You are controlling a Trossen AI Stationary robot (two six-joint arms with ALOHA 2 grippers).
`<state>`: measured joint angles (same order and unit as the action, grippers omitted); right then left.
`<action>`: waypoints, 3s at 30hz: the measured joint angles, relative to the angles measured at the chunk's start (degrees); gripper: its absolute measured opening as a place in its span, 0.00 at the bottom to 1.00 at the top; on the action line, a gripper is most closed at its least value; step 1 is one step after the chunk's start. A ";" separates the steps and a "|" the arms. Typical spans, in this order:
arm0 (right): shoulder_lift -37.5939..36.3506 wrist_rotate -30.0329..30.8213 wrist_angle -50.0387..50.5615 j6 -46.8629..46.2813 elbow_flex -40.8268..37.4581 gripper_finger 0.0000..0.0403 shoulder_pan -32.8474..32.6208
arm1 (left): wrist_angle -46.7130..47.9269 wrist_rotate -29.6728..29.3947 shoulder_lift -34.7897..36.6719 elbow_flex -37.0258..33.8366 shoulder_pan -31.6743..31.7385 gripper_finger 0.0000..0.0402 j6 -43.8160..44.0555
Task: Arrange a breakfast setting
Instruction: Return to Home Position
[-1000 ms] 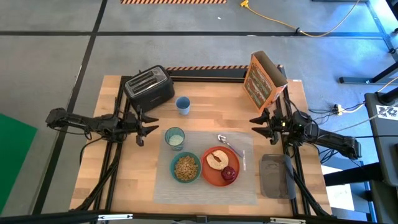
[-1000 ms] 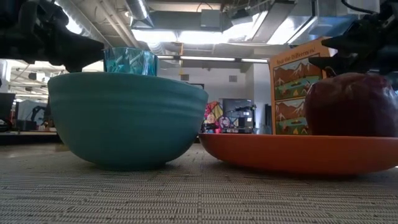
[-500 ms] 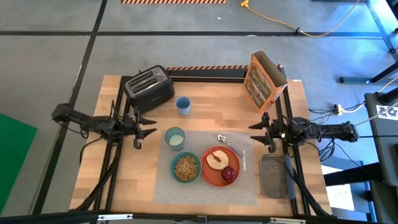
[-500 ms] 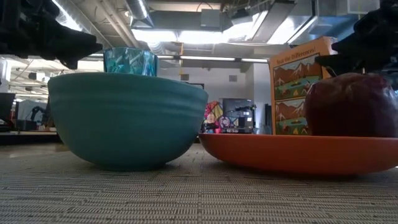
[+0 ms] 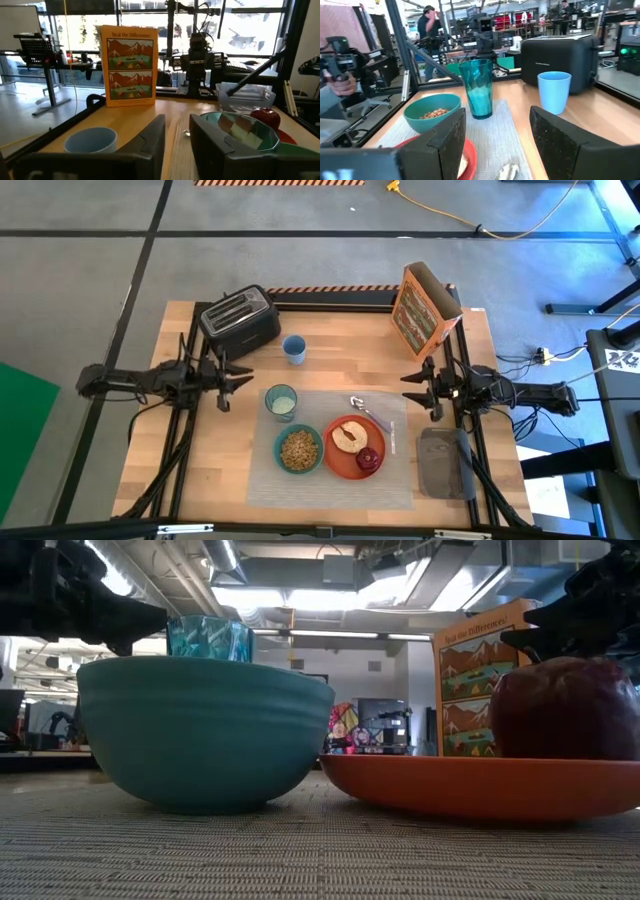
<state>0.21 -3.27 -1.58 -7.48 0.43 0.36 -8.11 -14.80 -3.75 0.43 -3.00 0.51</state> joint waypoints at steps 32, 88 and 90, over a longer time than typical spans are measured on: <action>0.44 1.17 0.52 -1.54 0.02 0.10 0.02 | 5.99 5.30 0.02 0.00 2.42 0.00 2.78; 0.44 1.31 0.43 -1.39 0.00 0.10 0.04 | 5.96 5.28 0.04 0.00 2.43 0.00 2.76; 0.44 1.31 0.43 -1.39 0.00 0.10 0.02 | 5.96 5.26 0.03 0.00 2.44 0.00 2.77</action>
<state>0.64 -1.96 -1.15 -8.86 0.43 0.38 -2.15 -9.54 -3.72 0.43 -0.56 3.28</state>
